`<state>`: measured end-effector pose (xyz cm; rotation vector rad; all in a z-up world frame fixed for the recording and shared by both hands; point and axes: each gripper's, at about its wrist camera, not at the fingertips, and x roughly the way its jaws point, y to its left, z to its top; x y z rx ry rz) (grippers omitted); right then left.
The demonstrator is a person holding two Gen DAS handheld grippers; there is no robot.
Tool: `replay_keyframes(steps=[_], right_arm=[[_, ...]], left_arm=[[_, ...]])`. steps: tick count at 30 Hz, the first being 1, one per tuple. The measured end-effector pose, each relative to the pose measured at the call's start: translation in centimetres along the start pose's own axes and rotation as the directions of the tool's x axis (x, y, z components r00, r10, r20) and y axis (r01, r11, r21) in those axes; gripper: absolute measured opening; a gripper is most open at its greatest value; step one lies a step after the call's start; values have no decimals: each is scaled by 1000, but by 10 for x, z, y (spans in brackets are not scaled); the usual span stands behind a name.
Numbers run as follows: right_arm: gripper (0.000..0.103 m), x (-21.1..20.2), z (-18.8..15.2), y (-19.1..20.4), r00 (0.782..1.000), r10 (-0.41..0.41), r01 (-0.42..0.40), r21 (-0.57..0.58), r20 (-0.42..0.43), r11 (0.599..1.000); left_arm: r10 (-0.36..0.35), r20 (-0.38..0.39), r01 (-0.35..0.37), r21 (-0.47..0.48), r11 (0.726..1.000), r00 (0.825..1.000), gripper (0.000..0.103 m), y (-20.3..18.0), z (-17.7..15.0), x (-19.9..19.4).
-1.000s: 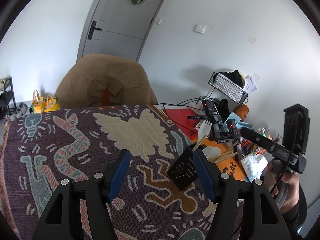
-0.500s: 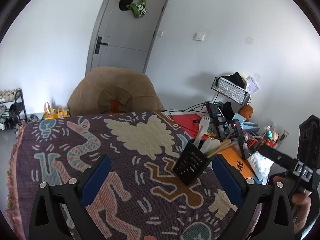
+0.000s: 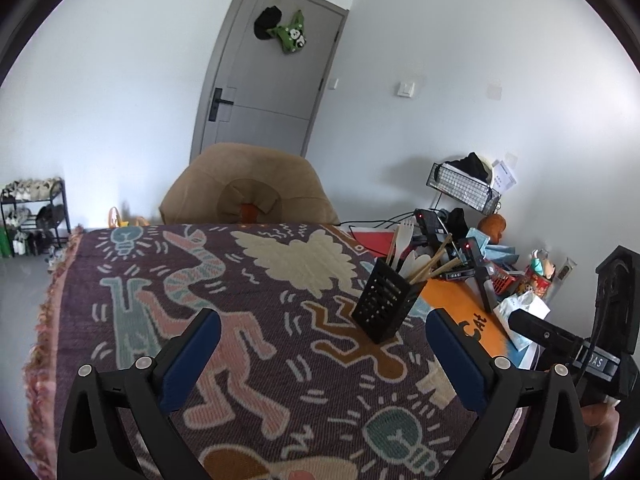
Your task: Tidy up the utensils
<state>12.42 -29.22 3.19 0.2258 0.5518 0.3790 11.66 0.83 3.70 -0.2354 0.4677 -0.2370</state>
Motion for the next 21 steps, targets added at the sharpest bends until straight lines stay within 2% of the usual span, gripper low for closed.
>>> replay_keyframes(steps=[8, 14, 21], right_arm=[[103, -20, -16, 16, 1000, 13, -13, -38, 0, 999], [103, -33, -25, 21, 1000, 22, -23, -44, -7, 999], [103, -48, -31, 23, 1000, 26, -26, -45, -6, 999]], left_arm=[[33, 20, -33, 6, 999, 999, 102, 0, -18, -33], [28, 39, -28, 14, 999, 999, 102, -4, -23, -55], [50, 59, -54, 60, 997, 997, 102, -16, -26, -74]])
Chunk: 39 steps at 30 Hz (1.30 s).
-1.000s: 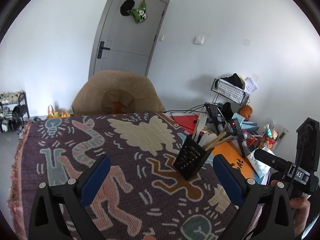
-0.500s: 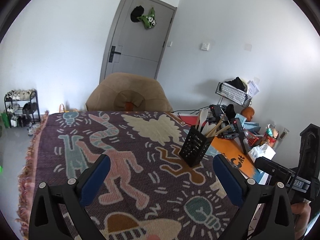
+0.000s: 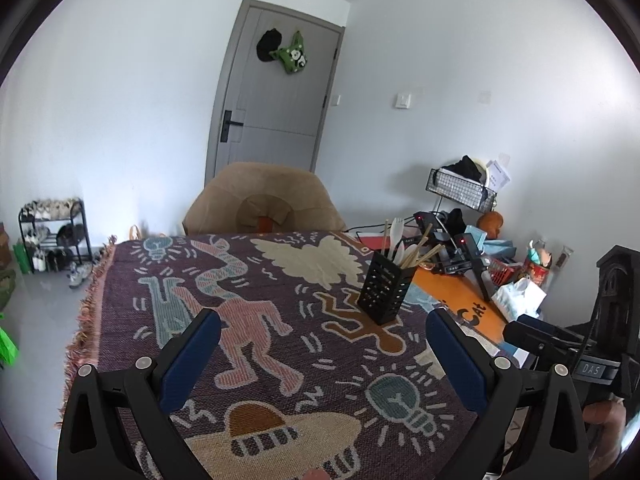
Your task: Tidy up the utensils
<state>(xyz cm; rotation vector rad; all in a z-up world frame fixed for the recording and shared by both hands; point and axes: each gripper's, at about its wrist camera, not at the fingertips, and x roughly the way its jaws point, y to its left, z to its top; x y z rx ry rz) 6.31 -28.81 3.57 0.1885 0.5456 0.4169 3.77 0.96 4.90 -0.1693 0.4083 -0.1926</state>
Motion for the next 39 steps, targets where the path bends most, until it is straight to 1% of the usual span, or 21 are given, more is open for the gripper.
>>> replay_keyframes(steps=[8, 16, 21, 39], right_arm=[[103, -8, -2, 5, 1000, 13, -13, -17, 12, 1000], [103, -6, -5, 9, 1000, 14, -14, -21, 0, 1000], [103, -4, -7, 7, 1000, 11, -11, -17, -6, 1000], [103, -1, -8, 6, 1000, 12, -12, -16, -15, 1000]], left_arm=[[21, 15, -21, 8, 1000, 1000, 102, -6, -3, -16], [68, 36, -68, 6, 998, 997, 102, 0, -4, -28], [90, 32, -90, 15, 996, 995, 102, 0, -6, -27], [107, 22, -107, 21, 994, 994, 102, 0, -12, -24]])
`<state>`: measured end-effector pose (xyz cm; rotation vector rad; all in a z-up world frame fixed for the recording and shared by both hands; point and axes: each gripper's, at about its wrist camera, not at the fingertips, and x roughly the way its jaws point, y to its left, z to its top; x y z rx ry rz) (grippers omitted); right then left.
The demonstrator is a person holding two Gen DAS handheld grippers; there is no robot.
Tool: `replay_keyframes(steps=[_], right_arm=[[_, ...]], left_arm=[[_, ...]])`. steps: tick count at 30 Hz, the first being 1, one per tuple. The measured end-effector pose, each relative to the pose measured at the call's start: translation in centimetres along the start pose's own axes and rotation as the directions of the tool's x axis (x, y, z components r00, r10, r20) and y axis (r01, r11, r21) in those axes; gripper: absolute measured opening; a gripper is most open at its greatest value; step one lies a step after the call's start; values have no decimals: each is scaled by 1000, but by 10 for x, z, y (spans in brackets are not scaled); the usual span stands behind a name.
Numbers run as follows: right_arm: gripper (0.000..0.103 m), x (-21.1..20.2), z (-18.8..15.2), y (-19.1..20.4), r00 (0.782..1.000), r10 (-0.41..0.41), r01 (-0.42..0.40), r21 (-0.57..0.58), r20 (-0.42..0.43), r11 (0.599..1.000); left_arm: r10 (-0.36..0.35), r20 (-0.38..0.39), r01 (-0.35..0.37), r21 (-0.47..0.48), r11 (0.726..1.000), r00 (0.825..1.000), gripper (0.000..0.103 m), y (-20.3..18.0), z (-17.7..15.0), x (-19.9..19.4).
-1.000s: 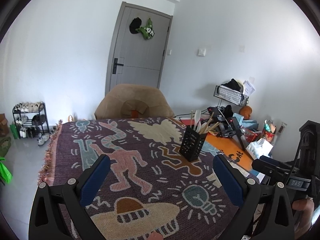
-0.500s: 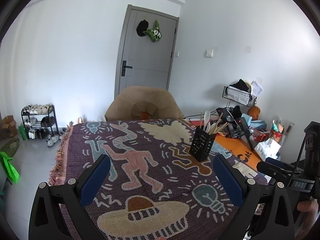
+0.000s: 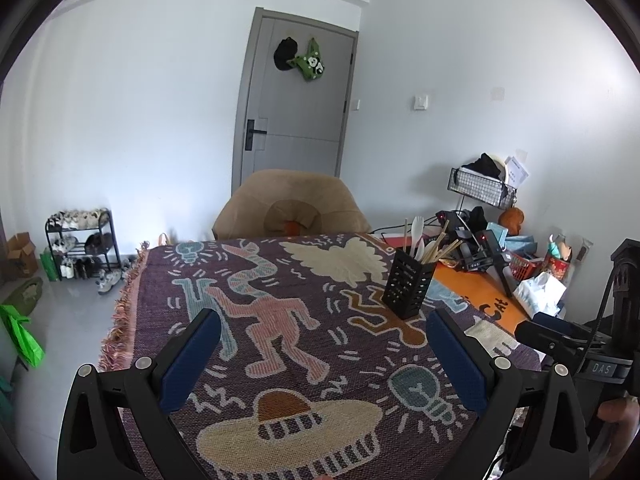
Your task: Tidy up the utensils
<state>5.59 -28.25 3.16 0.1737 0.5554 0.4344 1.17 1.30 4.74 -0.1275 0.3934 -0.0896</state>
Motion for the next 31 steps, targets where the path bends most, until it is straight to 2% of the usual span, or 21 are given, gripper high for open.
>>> replay_keyframes(steps=[31], right_arm=[[103, -4, 2, -5, 1000, -8, 8, 7, 10, 1000]], left_arm=[[17, 12, -17, 33, 999, 1000, 102, -6, 5, -5]])
